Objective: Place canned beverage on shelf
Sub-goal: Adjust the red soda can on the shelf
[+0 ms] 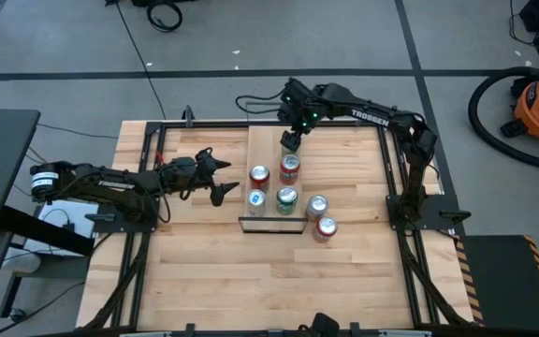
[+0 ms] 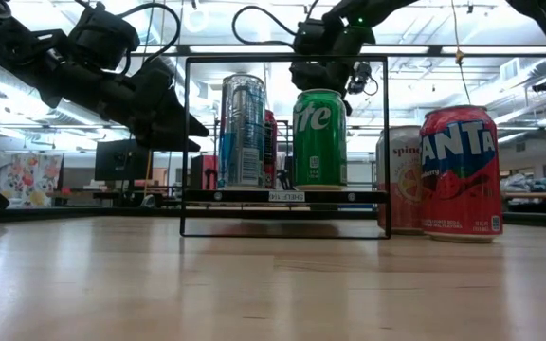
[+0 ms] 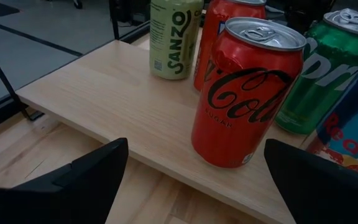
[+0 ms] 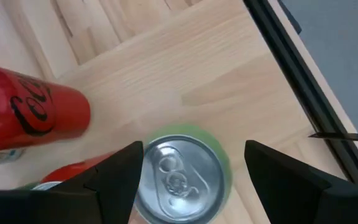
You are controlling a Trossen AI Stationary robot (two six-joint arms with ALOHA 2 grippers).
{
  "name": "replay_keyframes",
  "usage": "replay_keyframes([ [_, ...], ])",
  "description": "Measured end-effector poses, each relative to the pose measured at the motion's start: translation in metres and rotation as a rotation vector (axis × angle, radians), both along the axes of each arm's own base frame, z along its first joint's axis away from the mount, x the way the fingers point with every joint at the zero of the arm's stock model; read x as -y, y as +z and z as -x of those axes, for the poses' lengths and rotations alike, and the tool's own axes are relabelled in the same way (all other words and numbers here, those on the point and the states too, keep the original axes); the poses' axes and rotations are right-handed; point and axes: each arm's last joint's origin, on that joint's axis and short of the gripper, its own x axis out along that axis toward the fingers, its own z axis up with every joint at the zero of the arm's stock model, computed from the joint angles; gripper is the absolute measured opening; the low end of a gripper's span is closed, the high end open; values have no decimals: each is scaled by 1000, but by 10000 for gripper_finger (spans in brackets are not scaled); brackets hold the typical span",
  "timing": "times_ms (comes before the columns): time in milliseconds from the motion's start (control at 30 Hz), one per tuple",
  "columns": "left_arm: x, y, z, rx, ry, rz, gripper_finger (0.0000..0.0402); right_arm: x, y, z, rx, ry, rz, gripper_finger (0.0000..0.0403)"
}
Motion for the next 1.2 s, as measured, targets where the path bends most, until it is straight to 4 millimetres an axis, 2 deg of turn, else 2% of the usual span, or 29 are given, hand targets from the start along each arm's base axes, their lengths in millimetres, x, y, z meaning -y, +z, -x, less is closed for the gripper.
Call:
replay_keyframes([
  [167,0,-1,0,-12,1,7,389,-4,11,8,10,13,9,291],
  [300,0,-1,0,-12,2,9,389,-19,21,23,-70,59,-21,291],
  [400,0,-1,0,-13,2,11,389,-39,24,31,-170,142,-58,291],
  [533,0,-2,1,-16,4,16,389,-74,20,26,-263,284,-75,291],
  [700,0,-2,1,-10,9,32,389,-122,9,17,-356,421,14,291],
  [800,0,-2,1,-11,9,32,389,-139,6,18,-387,433,117,291],
  [933,0,-2,1,-8,11,39,389,-146,3,28,-356,439,163,291],
  [1200,7,1,-2,13,-37,-1,389,-127,-6,72,-86,308,271,291],
])
